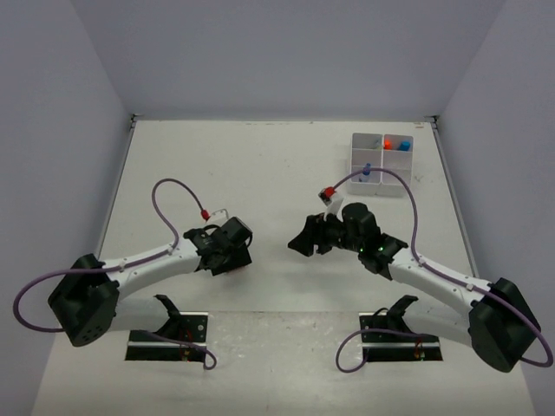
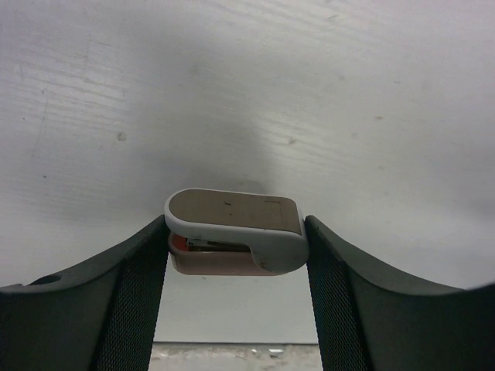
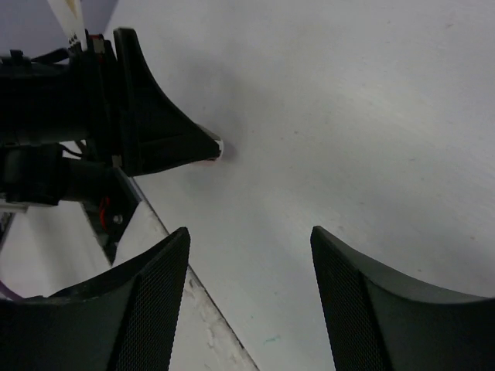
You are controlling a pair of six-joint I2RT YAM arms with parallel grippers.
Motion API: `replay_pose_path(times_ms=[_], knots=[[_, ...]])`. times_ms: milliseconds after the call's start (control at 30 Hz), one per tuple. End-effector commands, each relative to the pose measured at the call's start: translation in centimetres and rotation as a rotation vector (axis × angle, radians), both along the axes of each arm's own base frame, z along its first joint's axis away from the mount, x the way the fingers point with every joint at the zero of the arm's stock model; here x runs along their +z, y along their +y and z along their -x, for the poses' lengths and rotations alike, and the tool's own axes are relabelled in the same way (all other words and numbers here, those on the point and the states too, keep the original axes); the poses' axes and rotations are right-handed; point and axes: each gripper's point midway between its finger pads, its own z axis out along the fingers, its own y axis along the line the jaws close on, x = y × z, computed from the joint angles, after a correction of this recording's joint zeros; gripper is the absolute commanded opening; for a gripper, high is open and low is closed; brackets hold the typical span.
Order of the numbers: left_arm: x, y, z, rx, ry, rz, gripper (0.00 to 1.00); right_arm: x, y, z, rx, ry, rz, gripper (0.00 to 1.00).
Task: Sort the stationery into containers
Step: Pick up the stapler from the center of the board.
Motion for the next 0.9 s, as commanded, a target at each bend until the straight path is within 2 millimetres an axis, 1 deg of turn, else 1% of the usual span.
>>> replay_pose_path(times_ms=[0,33,100,233,267,300,367,400,467,600,867], knots=[[7.5,-3.8,-2.7,0.101,-0.163,0.283,0.06,5.0,3.8,4.3,0.187,-0.094,-0.374,0.65],[8.4,-4.2,-2.8,0.125,-0.174,0.326,0.06,4.8,4.2,4.7,0.168,-0.088,-0.383,0.65],[10.0,-4.8,-2.9,0.154,-0.193,0.389,0.04,5.4,4.9,4.8,0.131,-0.106,-0.407,0.64],[12.4,-6.0,-3.2,0.185,-0.209,0.494,0.03,7.4,6.5,5.1,0.087,-0.146,-0.468,0.65],[13.0,-6.4,-3.3,0.180,-0.209,0.518,0.03,7.9,6.9,5.0,0.076,-0.159,-0.475,0.65],[13.4,-6.8,-3.3,0.175,-0.210,0.534,0.03,8.2,7.0,4.5,0.048,-0.172,-0.477,0.65],[14.2,-7.7,-3.4,0.155,-0.211,0.564,0.03,8.4,7.5,3.7,0.005,-0.182,-0.467,0.65],[14.6,-8.0,-3.4,0.151,-0.214,0.576,0.03,8.8,7.6,2.8,-0.042,-0.188,-0.471,0.65],[15.2,-8.6,-3.4,0.141,-0.218,0.597,0.03,8.6,7.8,1.9,-0.093,-0.172,-0.474,0.65],[16.1,-9.1,-3.5,0.141,-0.232,0.629,0.03,8.7,7.7,0.4,-0.209,-0.184,-0.453,0.64],[17.1,-9.5,-3.8,0.133,-0.249,0.645,0.00,8.4,7.4,0.5,-0.271,-0.225,-0.369,0.61]])
